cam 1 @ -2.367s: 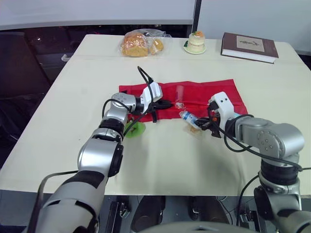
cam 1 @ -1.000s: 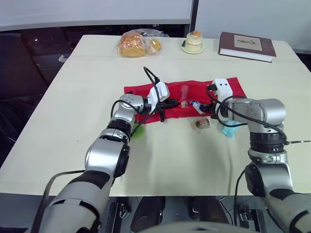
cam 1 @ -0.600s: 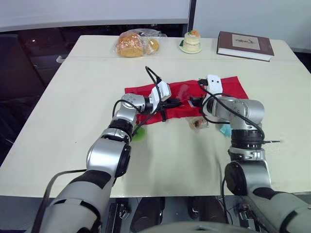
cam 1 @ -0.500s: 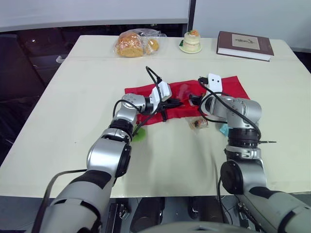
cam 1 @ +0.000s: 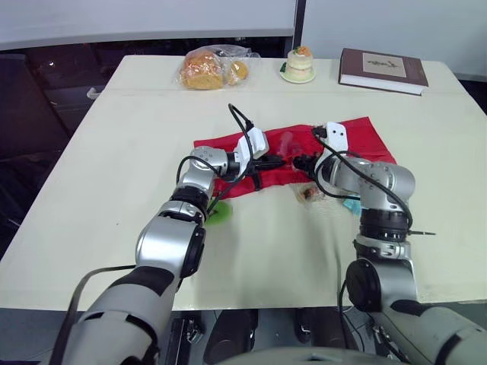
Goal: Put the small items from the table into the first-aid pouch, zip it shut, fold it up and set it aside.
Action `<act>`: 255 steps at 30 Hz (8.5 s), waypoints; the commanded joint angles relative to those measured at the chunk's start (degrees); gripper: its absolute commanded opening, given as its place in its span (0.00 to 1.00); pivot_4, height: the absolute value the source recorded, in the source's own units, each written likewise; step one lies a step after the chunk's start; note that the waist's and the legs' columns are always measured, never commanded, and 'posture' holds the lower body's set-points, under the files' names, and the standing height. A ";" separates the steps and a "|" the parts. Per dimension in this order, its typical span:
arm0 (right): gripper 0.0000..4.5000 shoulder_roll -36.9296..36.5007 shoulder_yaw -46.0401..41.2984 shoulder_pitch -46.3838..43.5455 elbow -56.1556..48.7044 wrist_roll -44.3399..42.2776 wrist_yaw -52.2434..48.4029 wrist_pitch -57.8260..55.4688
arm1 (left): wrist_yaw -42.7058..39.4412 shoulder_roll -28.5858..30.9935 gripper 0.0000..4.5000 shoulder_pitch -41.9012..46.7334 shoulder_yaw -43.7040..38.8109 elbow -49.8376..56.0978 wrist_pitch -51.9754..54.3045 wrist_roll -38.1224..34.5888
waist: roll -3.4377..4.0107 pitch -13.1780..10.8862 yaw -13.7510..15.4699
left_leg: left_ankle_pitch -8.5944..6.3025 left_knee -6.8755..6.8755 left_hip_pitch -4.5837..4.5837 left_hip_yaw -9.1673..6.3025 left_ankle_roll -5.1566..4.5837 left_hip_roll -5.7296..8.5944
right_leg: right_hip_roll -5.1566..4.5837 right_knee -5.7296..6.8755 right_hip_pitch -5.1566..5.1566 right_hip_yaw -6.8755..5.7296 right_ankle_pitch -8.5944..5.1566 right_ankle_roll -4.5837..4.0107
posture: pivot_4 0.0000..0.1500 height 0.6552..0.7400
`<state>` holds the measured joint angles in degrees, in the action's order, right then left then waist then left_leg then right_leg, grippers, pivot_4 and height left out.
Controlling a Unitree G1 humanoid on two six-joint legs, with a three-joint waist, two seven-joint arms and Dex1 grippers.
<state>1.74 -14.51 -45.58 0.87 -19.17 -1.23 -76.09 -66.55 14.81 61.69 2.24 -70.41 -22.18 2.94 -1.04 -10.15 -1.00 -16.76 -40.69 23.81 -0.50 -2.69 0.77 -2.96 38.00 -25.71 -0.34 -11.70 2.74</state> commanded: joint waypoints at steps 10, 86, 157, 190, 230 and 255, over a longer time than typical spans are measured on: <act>0.35 -12.56 10.89 5.03 -11.76 -2.77 -12.97 5.28 | -0.22 0.22 0.00 1.94 -0.41 0.63 -1.25 -0.55 | 0.00 0.00 0.06 | -0.01 0.00 -0.01 0.00 -0.02 0.00 | 0.01 -0.01 0.00 0.00 0.00 0.00 | 1.00 0.87; 0.99 -63.08 -46.39 57.20 -18.12 -21.54 -79.91 41.57 | 3.03 3.68 0.00 1.69 -1.51 -0.68 0.87 -1.15 | -0.06 -0.03 1.82 | -0.09 -0.14 -0.09 -0.01 -0.15 -0.06 | 0.01 -0.07 0.25 -0.04 0.00 0.03 | 1.00 0.87; 0.71 -42.83 30.56 13.50 1.15 17.00 -64.98 61.75 | 6.64 -5.61 0.00 -2.07 -0.04 1.77 -2.07 -0.13 | -0.06 0.02 1.79 | 0.02 -0.48 -0.06 -0.07 0.04 0.03 | -0.01 -0.04 0.33 -0.13 0.02 0.06 | 1.00 0.87; 0.21 -33.55 24.24 15.63 -14.10 15.45 -29.97 15.19 | 4.91 -7.11 0.00 -0.19 -0.41 1.16 -0.46 -1.56 | -0.05 0.03 1.79 | -0.04 -0.47 -0.05 -0.07 -0.07 0.03 | -0.03 -0.03 0.32 -0.11 0.02 0.05 | 1.00 0.87; 0.58 -21.73 15.30 19.68 -23.28 8.69 -17.87 11.91 | 2.58 -6.32 0.00 -0.24 0.75 0.01 -0.47 0.11 | 0.02 0.06 1.23 | -0.10 -0.39 -0.05 -0.09 -0.17 0.03 | 0.02 -0.02 0.28 -0.10 0.02 0.05 | 1.00 0.87; 0.01 -17.47 18.22 16.45 -2.84 12.04 -19.13 41.24 | 1.72 -6.05 0.00 -0.89 1.15 0.17 -1.29 0.60 | 0.02 0.06 0.35 | -0.01 -0.32 -0.03 -0.04 -0.02 0.00 | 0.02 -0.04 0.22 -0.05 0.02 0.05 | 1.00 0.87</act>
<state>-14.72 3.73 -29.50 2.31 -6.16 -18.59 -35.42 -64.70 8.47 60.31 2.99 -70.77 -22.38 3.28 -1.02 -10.09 -0.64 -16.77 -41.00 23.78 -0.55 -2.71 0.77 -2.93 37.96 -25.49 -0.40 -11.69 2.80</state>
